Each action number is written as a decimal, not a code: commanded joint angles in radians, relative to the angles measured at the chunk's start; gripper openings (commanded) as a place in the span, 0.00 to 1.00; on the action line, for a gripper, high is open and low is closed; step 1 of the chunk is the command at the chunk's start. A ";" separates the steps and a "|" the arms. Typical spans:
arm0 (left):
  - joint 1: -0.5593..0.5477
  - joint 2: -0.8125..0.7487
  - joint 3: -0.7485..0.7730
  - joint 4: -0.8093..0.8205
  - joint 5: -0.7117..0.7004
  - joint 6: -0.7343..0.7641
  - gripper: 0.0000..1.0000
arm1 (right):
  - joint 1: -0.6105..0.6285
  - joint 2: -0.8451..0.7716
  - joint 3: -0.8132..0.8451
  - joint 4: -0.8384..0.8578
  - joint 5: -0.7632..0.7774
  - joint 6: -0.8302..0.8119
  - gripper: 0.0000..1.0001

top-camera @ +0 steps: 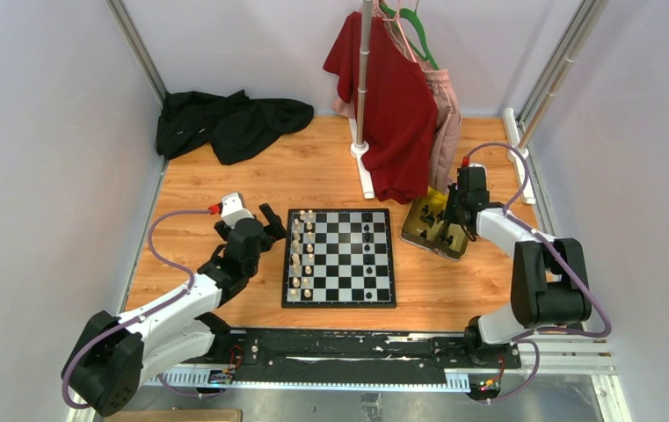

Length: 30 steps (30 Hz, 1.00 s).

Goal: Set up the chess pieces on the board
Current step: Pick up the chess piece from the storage box, then place the chess piece on the chessboard.

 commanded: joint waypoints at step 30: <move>-0.007 -0.011 -0.022 0.030 -0.020 -0.022 1.00 | 0.319 -0.318 0.040 -0.252 0.104 -0.058 0.02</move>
